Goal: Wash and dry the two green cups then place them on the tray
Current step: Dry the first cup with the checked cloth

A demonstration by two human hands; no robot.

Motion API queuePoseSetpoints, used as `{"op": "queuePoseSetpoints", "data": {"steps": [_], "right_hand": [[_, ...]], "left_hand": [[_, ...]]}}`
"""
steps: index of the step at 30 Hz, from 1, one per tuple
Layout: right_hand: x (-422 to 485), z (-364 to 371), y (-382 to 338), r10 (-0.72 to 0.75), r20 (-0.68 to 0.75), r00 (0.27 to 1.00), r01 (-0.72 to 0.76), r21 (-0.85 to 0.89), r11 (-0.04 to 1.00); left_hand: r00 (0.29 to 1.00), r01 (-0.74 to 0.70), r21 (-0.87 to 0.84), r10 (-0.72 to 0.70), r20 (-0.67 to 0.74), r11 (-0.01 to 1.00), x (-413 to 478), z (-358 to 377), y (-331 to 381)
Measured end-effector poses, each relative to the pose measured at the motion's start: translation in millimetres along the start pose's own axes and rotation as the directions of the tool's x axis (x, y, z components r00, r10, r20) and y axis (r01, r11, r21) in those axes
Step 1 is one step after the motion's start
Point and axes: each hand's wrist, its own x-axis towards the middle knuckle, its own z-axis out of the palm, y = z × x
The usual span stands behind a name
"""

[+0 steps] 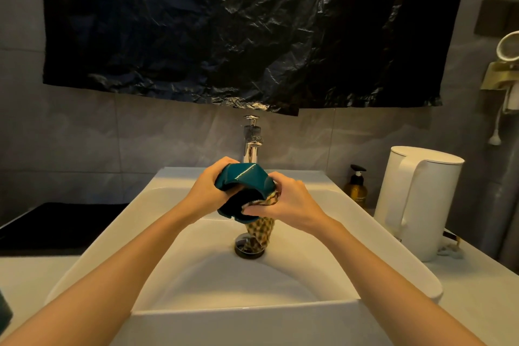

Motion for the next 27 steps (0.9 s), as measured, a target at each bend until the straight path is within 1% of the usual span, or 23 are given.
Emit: {"op": "queuePoseSetpoints", "data": {"steps": [3, 6, 9, 11, 13, 14, 15, 18, 20, 21, 22, 23, 24, 25, 27], "right_hand": [[1.2, -9.2, -2.7, 0.028, -0.038, 0.999, -0.023, 0.127, 0.992], [3.4, -14.7, 0.1, 0.087, -0.139, 0.986, -0.041, 0.304, 0.952], [6.1, -20.0, -1.0, 0.202, -0.221, 0.954, -0.070, 0.491, 0.868], [8.3, -21.6, -1.8, 0.269, -0.212, 0.940, -0.083, 0.622, 0.779], [8.7, -20.7, -4.1, 0.304, -0.184, 0.935, -0.095, 0.693, 0.714], [7.7, -18.8, -5.8, 0.284, -0.184, 0.941, -0.084, 0.687, 0.722], [6.5, -15.8, -7.6, 0.245, -0.191, 0.950, -0.063, 0.653, 0.755], [2.5, -2.3, -14.9, 0.071, -0.150, 0.986, 0.023, 0.549, 0.835], [2.5, 9.6, -16.7, -0.040, -0.108, 0.993, 0.082, 0.424, 0.902], [4.3, 14.3, -14.7, -0.068, -0.112, 0.991, 0.101, 0.316, 0.943], [7.1, 17.5, -11.7, -0.064, -0.126, 0.990, 0.091, 0.229, 0.969], [8.6, 18.3, -10.9, -0.022, -0.139, 0.990, 0.048, 0.186, 0.981], [8.5, 18.3, -11.9, 0.024, -0.142, 0.990, 0.002, 0.180, 0.984], [7.3, 17.6, -13.3, 0.045, -0.118, 0.992, -0.019, 0.210, 0.978], [3.1, 18.9, -16.4, 0.042, -0.024, 0.999, -0.029, 0.384, 0.923]], "left_hand": [[0.996, -0.035, -0.017, 0.034, -0.077, 0.999, 1.4, -0.1, -1.5], [0.981, -0.041, 0.021, 0.045, -0.191, 0.999, 2.4, -1.7, -5.3], [0.963, -0.030, 0.164, 0.073, -0.259, 0.986, 2.4, -3.8, -9.4], [0.962, -0.015, 0.256, 0.084, -0.261, 0.966, 1.0, -2.3, -9.2], [0.964, -0.004, 0.351, 0.096, -0.247, 0.937, -0.6, 0.7, -8.8], [0.967, -0.001, 0.397, 0.103, -0.234, 0.918, -1.5, 2.5, -9.2], [0.970, 0.003, 0.434, 0.103, -0.222, 0.901, -2.7, 4.5, -9.4], [0.972, 0.037, 0.479, 0.079, -0.220, 0.877, -4.9, 9.8, -8.5], [0.972, 0.055, 0.500, 0.068, -0.225, 0.864, -5.4, 12.1, -7.9], [0.973, 0.064, 0.506, 0.060, -0.224, 0.860, -5.8, 12.8, -7.6], [0.973, 0.071, 0.508, 0.052, -0.224, 0.858, -6.1, 13.1, -7.3], [0.973, 0.075, 0.507, 0.048, -0.225, 0.859, -6.1, 13.5, -6.9], [0.973, 0.074, 0.504, 0.047, -0.224, 0.861, -6.2, 14.2, -6.8], [0.974, 0.070, 0.500, 0.050, -0.222, 0.863, -6.3, 15.1, -6.2], [0.974, 0.062, 0.503, 0.058, -0.219, 0.862, -6.7, 16.3, -4.1]]}}
